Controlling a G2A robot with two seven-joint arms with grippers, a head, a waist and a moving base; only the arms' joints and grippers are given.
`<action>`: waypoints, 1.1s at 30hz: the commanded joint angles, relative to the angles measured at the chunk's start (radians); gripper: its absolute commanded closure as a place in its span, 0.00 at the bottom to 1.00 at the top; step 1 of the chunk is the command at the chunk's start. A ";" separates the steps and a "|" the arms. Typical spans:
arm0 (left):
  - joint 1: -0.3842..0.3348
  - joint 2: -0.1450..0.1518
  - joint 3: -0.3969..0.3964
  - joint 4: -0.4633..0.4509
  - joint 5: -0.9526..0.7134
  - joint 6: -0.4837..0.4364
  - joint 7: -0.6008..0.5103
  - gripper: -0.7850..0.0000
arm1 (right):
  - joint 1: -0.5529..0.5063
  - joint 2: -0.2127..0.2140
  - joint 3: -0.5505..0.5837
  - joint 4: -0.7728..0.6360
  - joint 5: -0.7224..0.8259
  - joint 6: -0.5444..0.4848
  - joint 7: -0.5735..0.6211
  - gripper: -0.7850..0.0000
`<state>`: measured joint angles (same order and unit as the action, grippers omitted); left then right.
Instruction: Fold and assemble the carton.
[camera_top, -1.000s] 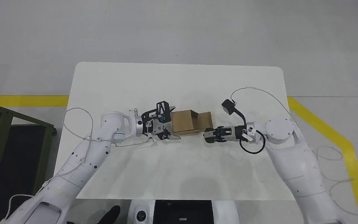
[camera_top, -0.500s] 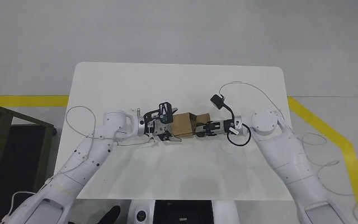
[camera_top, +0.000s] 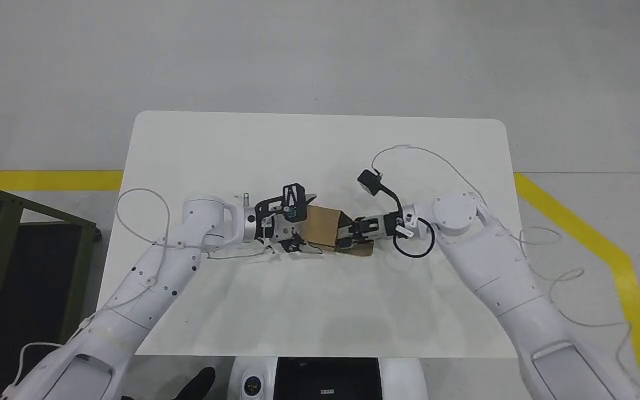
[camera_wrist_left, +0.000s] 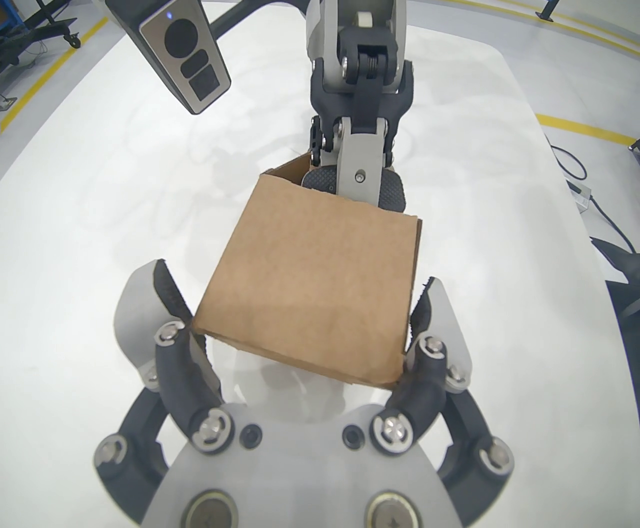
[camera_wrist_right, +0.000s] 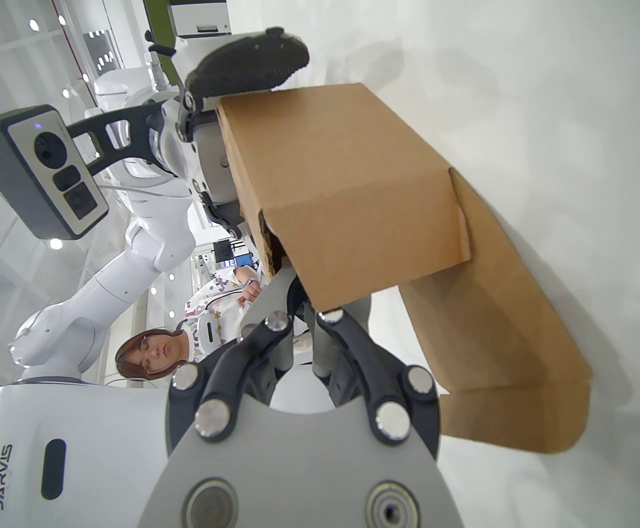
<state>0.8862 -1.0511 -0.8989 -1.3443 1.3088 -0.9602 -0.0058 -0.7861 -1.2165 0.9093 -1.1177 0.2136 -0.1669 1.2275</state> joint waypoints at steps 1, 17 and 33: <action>0.001 0.001 -0.003 0.000 0.001 -0.004 0.001 0.00 | 0.003 -0.002 -0.004 0.007 0.004 -0.005 -0.003 1.00; 0.012 0.003 -0.018 -0.010 -0.005 -0.026 -0.004 0.00 | -0.124 0.077 0.178 -0.181 -0.100 0.117 -0.006 1.00; 0.017 0.001 -0.024 -0.014 -0.009 -0.033 -0.007 0.00 | -0.053 0.038 0.060 -0.084 -0.054 0.035 -0.067 1.00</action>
<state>0.9033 -1.0496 -0.9226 -1.3584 1.2993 -0.9927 -0.0119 -0.8455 -1.1752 0.9785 -1.2068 0.1537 -0.1278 1.1576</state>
